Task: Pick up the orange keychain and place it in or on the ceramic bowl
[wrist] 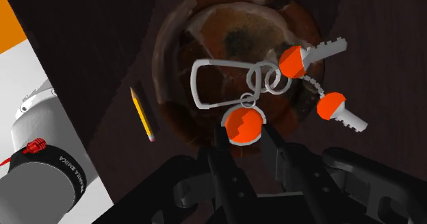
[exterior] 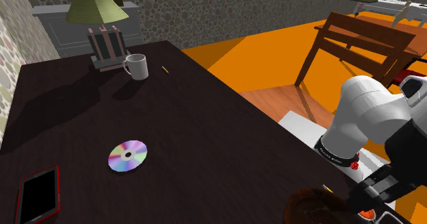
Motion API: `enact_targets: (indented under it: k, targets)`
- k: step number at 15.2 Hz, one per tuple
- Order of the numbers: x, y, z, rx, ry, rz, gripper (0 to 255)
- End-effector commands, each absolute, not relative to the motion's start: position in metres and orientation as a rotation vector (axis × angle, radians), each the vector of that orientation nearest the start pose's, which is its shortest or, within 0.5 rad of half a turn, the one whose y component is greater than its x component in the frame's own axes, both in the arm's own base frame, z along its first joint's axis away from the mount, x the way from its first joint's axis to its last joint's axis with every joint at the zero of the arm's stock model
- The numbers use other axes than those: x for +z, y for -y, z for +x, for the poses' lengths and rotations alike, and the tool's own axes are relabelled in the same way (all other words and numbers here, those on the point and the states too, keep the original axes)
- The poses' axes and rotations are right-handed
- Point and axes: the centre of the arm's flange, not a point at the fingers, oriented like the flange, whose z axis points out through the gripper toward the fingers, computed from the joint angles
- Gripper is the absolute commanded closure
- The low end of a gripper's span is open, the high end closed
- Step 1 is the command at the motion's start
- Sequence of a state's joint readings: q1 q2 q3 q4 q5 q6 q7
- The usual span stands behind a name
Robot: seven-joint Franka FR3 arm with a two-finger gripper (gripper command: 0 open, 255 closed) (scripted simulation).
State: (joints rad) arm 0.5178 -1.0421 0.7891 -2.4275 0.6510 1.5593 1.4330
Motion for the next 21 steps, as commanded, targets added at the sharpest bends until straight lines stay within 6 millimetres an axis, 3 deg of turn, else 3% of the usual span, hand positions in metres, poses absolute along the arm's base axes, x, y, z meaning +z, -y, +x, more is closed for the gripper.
enact_targets:
  k: [1,13,20,21]
  targets:
    - [0.498,-0.353,-0.031,-0.015,-0.674,-3.066,255]
    - [0.437,-0.353,-0.031,-0.015,-0.674,-3.066,255]
    - [0.437,-0.353,-0.031,-0.015,-0.674,-3.066,255]
    - [0.437,-0.353,-0.031,-0.015,-0.674,-3.066,0]
